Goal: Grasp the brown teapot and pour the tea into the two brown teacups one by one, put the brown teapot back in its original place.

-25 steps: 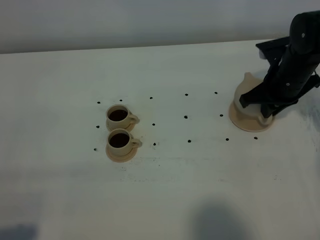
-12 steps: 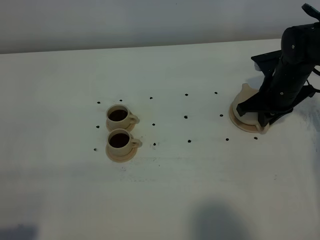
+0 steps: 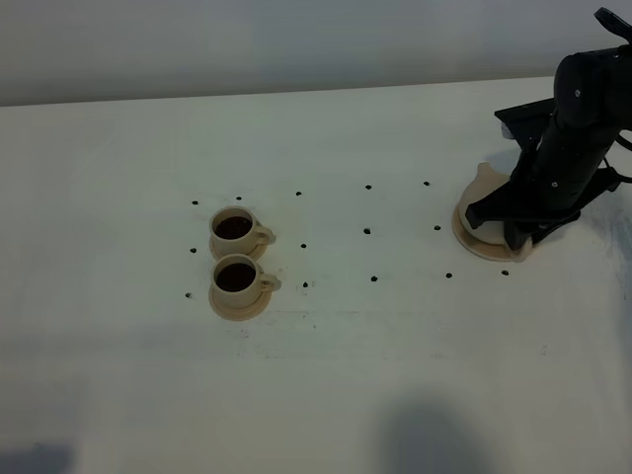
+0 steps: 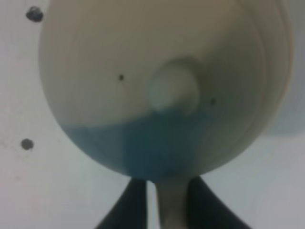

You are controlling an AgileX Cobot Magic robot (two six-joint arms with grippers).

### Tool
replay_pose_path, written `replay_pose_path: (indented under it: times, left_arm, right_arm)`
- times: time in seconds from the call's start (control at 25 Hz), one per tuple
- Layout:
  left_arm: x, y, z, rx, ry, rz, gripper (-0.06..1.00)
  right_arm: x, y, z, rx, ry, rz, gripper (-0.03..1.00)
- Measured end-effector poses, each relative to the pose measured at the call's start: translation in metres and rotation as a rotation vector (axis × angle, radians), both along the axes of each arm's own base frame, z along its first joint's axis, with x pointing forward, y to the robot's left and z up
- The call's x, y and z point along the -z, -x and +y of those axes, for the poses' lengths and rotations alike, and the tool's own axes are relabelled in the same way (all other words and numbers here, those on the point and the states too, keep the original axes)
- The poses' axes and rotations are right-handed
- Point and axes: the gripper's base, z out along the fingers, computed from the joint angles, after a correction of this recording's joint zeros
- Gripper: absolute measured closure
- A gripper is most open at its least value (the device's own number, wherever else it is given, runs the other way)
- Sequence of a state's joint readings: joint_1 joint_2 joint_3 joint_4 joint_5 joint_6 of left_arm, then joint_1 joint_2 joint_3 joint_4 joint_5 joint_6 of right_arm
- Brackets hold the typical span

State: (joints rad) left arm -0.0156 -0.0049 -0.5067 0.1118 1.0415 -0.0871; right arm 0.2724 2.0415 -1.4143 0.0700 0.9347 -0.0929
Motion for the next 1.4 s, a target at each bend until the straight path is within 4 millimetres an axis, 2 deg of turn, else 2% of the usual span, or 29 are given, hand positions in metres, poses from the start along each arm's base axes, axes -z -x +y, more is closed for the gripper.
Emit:
replay_pose_path:
  times: [0.12, 0.24, 0.4, 0.52, 0.84, 0.96, 1.2, 1.4]
  left_arm:
    - [0.000, 0.000, 0.000, 0.000, 0.000, 0.000, 0.33]
    - [0.000, 0.000, 0.000, 0.000, 0.000, 0.000, 0.33]
    - [0.000, 0.000, 0.000, 0.000, 0.000, 0.000, 0.33]
    - [0.000, 0.000, 0.000, 0.000, 0.000, 0.000, 0.33]
    - [0.000, 0.000, 0.000, 0.000, 0.000, 0.000, 0.33]
    - [0.000, 0.000, 0.000, 0.000, 0.000, 0.000, 0.33]
    - [0.000, 0.000, 0.000, 0.000, 0.000, 0.000, 0.33]
    - [0.000, 0.000, 0.000, 0.000, 0.000, 0.000, 0.33]
  right_arm:
    - [0.000, 0.000, 0.000, -0.002, 0.003, 0.003, 0.54]
    - [-0.008, 0.003, -0.002, -0.008, 0.012, 0.004, 0.46]
    - [-0.029, 0.011, -0.004, -0.010, 0.010, 0.003, 0.44]
    - [-0.046, 0.026, -0.008, -0.008, 0.005, -0.016, 0.44]
    - [-0.086, 0.102, -0.029, 0.002, -0.012, -0.074, 0.47]
    - [-0.092, 0.135, -0.039, 0.004, -0.017, -0.090, 0.47]
    - [-0.091, 0.208, -0.059, 0.005, -0.030, -0.135, 0.47]
    - [-0.092, 0.258, -0.073, 0.003, -0.053, -0.231, 0.47]
